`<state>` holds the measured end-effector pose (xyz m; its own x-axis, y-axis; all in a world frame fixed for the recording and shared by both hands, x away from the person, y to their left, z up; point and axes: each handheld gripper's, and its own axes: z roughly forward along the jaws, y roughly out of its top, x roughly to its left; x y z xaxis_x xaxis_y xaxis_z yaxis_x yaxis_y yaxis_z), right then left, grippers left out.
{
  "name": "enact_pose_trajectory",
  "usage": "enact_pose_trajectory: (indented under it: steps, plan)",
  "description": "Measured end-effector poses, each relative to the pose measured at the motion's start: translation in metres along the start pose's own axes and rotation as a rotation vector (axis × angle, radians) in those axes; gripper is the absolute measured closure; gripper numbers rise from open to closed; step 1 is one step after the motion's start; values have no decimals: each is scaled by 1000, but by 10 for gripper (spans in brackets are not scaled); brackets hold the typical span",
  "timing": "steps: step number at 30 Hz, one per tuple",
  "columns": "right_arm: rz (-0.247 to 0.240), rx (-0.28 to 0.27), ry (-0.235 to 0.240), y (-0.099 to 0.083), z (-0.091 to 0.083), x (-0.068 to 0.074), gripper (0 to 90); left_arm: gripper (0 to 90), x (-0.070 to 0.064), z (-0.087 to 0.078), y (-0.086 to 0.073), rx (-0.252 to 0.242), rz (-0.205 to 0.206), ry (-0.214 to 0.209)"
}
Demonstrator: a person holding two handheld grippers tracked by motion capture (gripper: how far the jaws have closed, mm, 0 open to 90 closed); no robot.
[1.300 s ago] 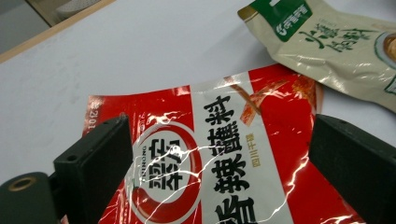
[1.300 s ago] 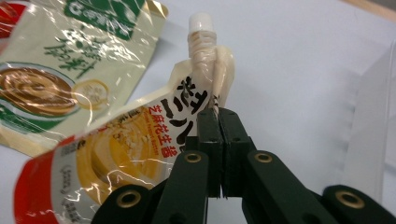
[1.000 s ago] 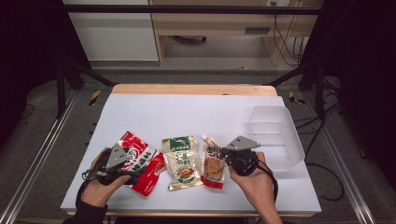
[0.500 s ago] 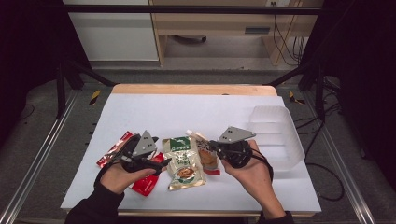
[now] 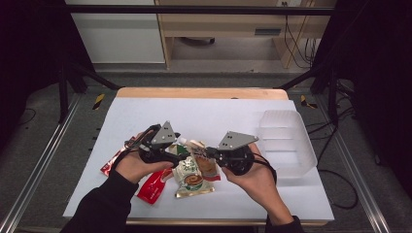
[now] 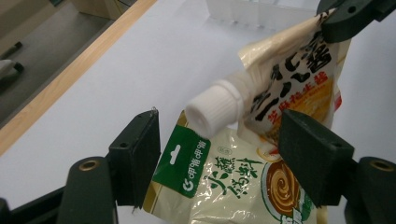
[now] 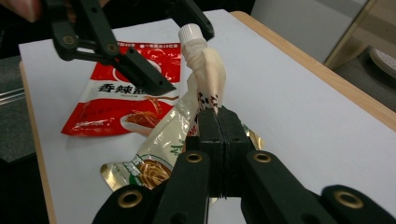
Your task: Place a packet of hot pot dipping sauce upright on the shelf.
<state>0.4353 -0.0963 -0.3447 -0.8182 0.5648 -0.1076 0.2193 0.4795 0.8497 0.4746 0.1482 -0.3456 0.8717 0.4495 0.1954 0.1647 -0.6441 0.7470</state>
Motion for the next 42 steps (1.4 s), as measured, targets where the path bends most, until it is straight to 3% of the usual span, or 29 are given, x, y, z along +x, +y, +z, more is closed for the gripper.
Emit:
enact_pose_trajectory:
  steps: [13,20,23,25,32,42]
  plan:
    - [-5,-26,44,6,5,3,900,449,5,1,2,-14,1,-52]
    - [11,-31,40,4,5,0,900,540,6,-1,5,-13,-11,-65]
    - [28,-37,34,1,4,-3,900,588,7,-4,8,-31,-45,-87]
    - [33,-36,30,-1,3,-5,900,628,8,-3,9,-16,-40,-97]
    - [36,-30,17,-5,3,-6,900,659,6,-4,12,-26,-47,-104]
    - [44,-13,-8,-12,2,-9,898,716,1,-1,26,8,-3,-121]
